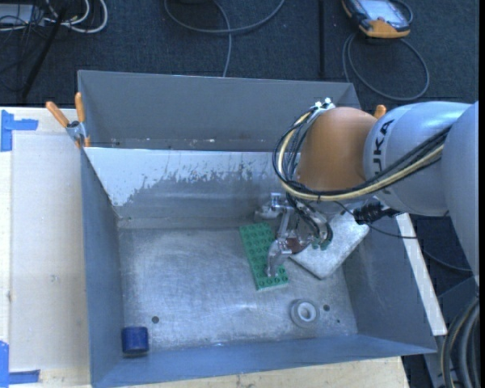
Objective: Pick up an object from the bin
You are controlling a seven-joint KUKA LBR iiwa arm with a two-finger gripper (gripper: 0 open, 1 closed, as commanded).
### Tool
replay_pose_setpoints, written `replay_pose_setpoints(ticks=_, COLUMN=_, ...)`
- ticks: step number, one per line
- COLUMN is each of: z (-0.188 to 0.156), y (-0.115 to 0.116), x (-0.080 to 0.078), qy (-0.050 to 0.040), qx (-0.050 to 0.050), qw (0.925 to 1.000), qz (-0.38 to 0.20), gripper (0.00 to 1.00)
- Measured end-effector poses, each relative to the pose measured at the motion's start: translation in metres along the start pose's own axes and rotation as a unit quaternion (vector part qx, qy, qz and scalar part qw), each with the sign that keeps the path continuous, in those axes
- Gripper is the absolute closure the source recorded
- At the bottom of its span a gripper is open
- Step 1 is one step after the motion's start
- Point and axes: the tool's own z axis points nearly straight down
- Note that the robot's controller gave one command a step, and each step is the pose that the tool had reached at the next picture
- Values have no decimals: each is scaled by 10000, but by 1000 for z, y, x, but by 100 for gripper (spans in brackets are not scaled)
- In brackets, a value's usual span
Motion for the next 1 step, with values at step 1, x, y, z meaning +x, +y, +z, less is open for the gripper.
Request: replay_pose_setpoints(ticks=1, z=-129, y=33, x=-6, qy=34, qx=27, qw=9821, qz=-1885, gripper=100)
